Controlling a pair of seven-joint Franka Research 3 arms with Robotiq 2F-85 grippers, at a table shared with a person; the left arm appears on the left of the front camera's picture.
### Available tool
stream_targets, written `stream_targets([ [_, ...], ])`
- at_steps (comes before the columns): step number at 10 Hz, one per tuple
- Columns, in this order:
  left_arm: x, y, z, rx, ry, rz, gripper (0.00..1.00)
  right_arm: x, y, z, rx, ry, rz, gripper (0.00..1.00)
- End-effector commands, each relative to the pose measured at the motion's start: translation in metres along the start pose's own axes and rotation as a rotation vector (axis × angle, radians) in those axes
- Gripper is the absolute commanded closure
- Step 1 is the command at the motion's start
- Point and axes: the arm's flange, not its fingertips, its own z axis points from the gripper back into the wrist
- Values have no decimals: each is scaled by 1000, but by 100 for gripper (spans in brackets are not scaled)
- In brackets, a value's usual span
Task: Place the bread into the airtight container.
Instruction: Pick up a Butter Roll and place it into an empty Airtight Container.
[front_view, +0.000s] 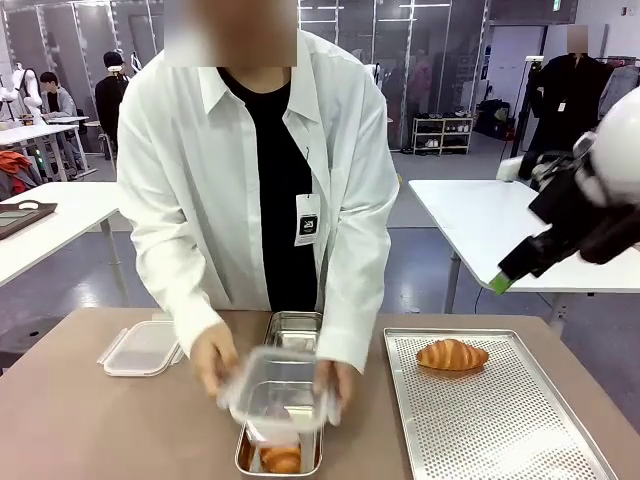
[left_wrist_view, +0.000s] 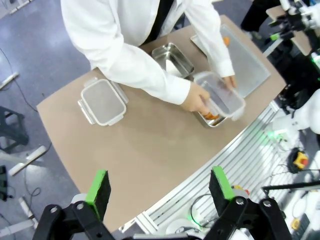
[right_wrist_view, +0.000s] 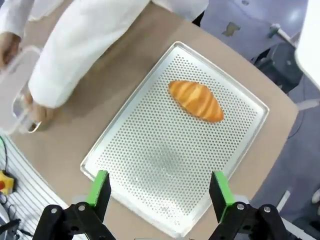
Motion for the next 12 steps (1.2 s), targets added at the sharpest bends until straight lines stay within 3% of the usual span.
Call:
stream_targets([
  [1, 2, -1, 2, 0, 3, -18, 0, 25, -8, -33, 100, -12, -6, 1],
  [2, 2, -1, 2, 0, 3, -18, 0, 20, -13, -21, 187, -84, -46, 1],
  [4, 2, -1, 2, 0, 3, -18, 0, -38, -69, 44, 279, -328, -256, 1],
  [6, 2, -1, 2, 0, 3, -18, 0, -122, -109, 120, 200, -529, -413, 1],
  [8, 2, -1, 2, 0, 3, -18, 0, -195, -120, 158, 162, -671, -526, 1],
  [10, 2, -1, 2, 0, 3, -18, 0, -256, -122, 163, 150, -742, -631, 1],
  [12, 2, -1, 2, 0, 3, -18, 0, -265, -115, 143, 135, -711, -728, 1],
])
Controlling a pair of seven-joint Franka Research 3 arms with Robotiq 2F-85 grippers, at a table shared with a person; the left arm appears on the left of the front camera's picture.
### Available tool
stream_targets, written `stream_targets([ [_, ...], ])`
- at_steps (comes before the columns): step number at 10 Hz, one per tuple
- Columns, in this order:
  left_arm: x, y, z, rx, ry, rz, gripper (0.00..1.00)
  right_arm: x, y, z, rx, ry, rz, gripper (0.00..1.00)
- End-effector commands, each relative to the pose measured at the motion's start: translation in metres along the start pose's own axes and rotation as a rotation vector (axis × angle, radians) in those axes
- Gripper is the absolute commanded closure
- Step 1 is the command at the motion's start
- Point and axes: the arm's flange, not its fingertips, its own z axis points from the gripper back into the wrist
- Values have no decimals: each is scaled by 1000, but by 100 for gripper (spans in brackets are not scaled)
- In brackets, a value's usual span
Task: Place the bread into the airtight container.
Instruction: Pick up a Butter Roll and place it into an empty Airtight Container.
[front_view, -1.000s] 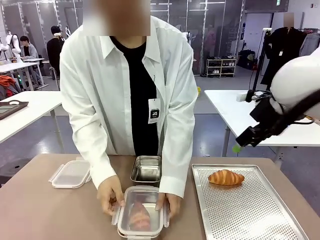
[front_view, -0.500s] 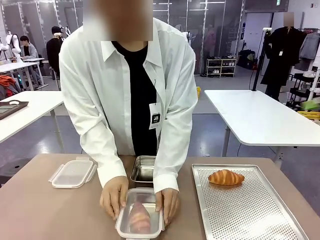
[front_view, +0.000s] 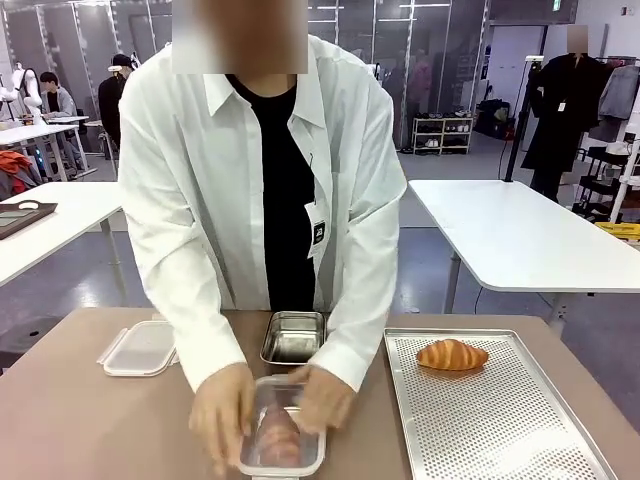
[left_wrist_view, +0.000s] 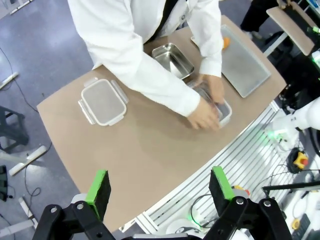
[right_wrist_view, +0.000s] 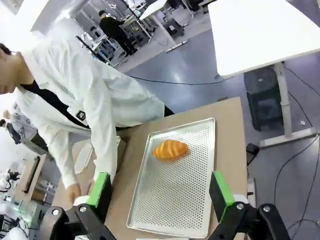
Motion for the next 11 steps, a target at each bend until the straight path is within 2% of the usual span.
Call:
stream_targets([
  [1, 1, -1, 2, 0, 3, -18, 0, 6, 8, 0, 12, -1, 25, 1],
  [11, 1, -1, 2, 0, 3, -18, 0, 6, 8, 0, 12, -1, 25, 1],
])
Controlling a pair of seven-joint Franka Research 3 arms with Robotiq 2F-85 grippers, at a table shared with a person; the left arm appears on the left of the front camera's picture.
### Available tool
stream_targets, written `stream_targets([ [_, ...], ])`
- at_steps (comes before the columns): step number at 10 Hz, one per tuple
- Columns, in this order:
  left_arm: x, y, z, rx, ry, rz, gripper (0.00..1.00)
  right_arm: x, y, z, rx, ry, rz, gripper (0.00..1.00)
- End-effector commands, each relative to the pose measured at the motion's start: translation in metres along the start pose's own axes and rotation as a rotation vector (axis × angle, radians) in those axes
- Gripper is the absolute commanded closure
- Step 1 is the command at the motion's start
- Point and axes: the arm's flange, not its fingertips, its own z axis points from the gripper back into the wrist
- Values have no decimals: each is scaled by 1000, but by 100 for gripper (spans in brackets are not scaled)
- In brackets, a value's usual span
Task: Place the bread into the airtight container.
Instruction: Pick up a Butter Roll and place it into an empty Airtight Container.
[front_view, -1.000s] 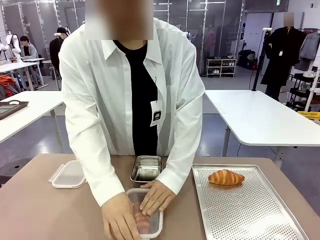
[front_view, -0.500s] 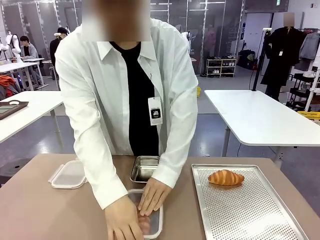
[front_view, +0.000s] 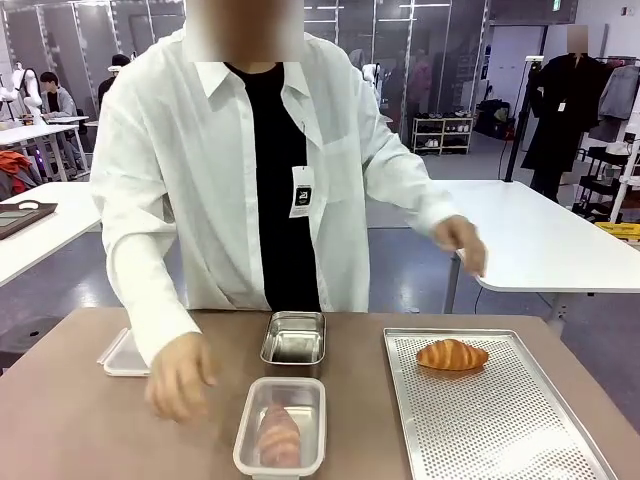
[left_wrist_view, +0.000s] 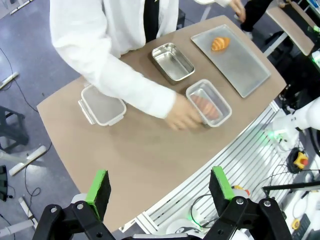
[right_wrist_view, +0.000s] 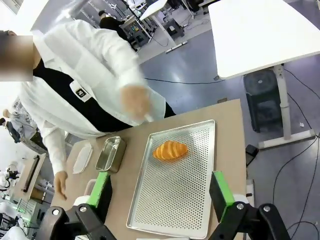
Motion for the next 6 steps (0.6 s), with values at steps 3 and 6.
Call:
stream_targets([
  [3, 1, -1, 2, 0, 3, -18, 0, 1, 3, -2, 9, 0, 9, 1],
  [6, 1, -1, 2, 0, 3, -18, 0, 1, 3, -2, 9, 0, 9, 1],
])
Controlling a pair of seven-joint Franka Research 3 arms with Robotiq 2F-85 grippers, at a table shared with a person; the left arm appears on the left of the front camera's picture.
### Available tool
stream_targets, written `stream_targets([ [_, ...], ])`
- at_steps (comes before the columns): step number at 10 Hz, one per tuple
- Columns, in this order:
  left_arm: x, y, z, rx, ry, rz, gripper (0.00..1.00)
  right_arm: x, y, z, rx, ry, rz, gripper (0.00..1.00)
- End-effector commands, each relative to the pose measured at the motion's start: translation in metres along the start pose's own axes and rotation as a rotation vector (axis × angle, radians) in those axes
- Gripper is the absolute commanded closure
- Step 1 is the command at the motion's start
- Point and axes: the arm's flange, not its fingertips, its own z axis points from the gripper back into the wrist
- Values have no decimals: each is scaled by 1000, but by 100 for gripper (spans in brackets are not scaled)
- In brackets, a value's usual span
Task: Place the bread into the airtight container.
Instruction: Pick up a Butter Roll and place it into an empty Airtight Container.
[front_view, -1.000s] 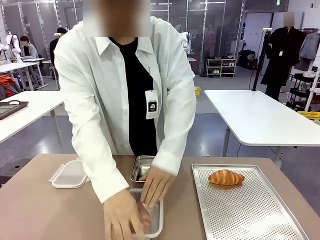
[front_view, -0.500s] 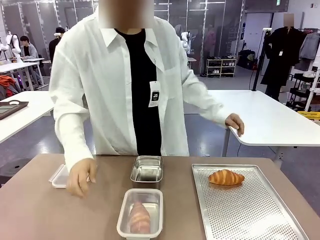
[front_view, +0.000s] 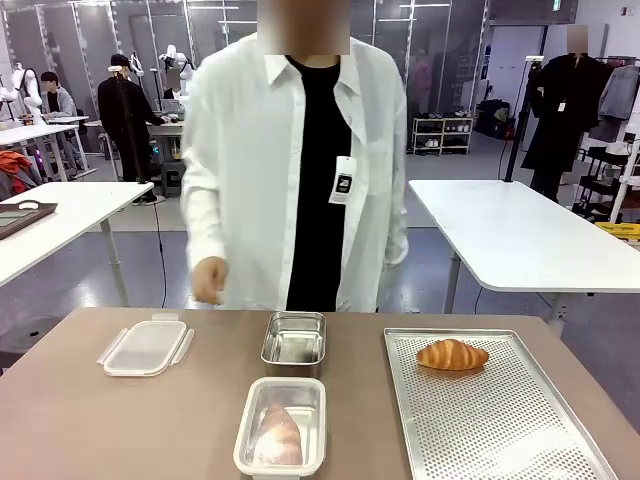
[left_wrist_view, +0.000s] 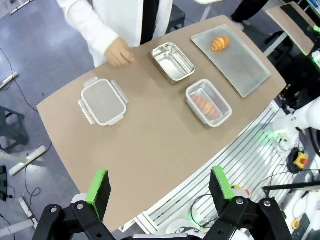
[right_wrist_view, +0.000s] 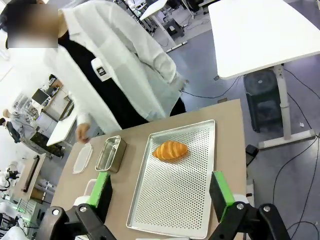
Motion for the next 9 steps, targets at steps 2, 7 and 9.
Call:
stream_targets([
  [2, 1, -1, 2, 0, 3, -18, 0, 15, 11, 1, -13, -8, 86, 1],
  [7, 1, -1, 2, 0, 3, -18, 0, 55, 127, -71, -32, 339, 937, 1],
  [9, 1, -1, 2, 0, 3, -18, 0, 48, 162, -120, 6, 500, 1200, 1],
])
